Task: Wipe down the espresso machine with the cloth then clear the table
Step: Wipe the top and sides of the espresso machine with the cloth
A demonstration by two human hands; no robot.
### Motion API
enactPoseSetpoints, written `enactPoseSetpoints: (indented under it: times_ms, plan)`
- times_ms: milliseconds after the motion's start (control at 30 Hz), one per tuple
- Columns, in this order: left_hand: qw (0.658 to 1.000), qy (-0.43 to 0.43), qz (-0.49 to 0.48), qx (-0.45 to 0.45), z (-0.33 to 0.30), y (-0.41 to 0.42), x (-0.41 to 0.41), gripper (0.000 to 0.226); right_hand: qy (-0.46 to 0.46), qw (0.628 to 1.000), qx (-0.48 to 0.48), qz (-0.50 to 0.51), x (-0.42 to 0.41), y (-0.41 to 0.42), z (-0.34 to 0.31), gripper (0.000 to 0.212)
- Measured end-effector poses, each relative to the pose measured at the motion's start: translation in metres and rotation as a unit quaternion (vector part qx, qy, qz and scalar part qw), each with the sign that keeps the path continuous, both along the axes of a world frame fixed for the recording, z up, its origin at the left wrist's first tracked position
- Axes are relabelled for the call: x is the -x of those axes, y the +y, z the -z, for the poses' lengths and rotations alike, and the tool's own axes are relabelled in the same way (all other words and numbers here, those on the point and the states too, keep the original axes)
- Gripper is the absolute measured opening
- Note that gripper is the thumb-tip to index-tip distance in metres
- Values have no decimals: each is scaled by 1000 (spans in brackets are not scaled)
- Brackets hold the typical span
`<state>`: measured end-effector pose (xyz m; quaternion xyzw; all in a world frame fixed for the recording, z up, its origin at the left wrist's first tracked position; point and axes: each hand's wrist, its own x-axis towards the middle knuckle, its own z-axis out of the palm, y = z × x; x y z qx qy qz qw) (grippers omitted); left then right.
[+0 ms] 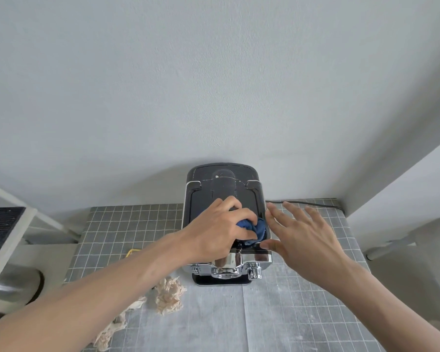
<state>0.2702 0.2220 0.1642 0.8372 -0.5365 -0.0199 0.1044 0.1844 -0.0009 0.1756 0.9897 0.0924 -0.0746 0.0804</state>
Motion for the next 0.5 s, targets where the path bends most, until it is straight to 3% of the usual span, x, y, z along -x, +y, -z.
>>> enactPoseSetpoints:
  times_ms: [233, 500]
  plan:
    - [1000, -18, -16, -6, 3, -18, 6, 58, 0, 1000, 4, 11, 2, 2, -4, 75]
    - [995, 84, 26, 35, -5, -2, -15, 46, 5, 1000, 26, 16, 4, 5, -7, 69]
